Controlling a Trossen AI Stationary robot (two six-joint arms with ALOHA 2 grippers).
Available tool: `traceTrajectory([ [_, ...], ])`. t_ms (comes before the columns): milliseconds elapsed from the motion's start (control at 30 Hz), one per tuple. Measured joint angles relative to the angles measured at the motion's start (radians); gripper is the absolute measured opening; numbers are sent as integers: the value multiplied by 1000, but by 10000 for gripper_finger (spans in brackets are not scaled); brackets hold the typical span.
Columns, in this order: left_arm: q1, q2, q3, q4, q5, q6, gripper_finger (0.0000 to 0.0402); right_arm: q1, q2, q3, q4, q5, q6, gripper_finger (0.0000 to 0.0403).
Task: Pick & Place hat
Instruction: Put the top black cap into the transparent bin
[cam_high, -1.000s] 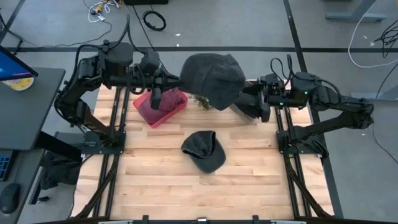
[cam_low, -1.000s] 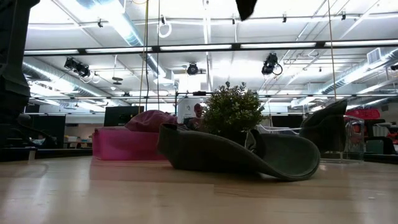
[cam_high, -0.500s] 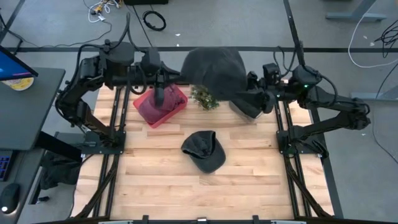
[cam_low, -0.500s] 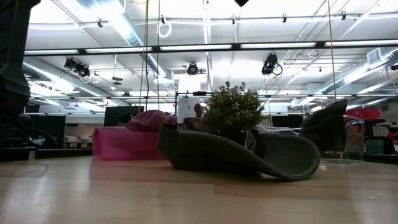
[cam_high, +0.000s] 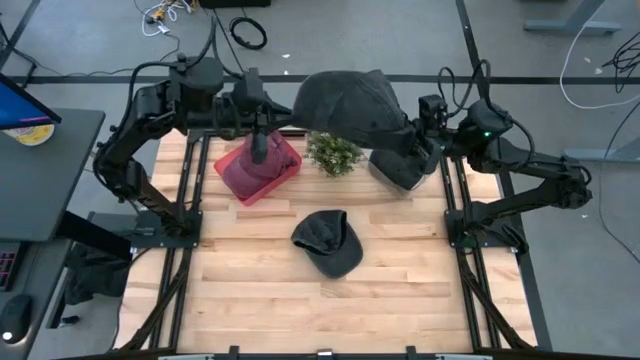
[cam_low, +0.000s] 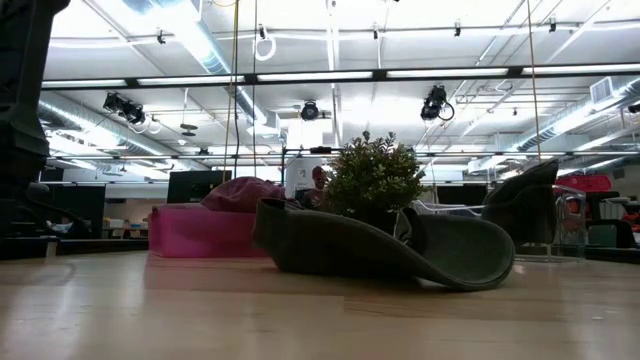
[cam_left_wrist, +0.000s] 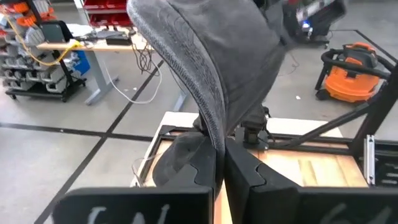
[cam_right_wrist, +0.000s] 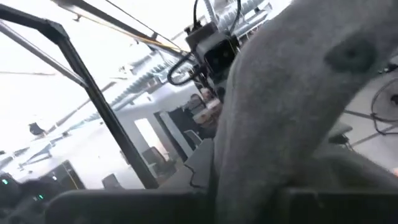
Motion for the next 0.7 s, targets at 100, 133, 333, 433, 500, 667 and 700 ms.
traceTrajectory([
  [100,8,5,0,-7,-2,-6,18,0,0,0,2,-10,28,20],
  [133,9,9,0,-5,-6,-6,25,0,0,0,1,-21,30,17],
  [333,7,18,-1,-38,-192,-6,95,2,-13,0,10,-59,77,16],
  [433,7,22,-1,-82,-306,-8,135,2,-35,0,15,-60,82,16],
  [500,6,29,-1,-102,-342,-31,162,2,-53,0,5,-38,84,16],
  [667,9,34,-1,-131,-359,-89,211,-2,-128,1,-107,121,41,16],
  [700,9,37,-1,-135,-359,-104,217,-6,-144,1,-150,161,31,16],
])
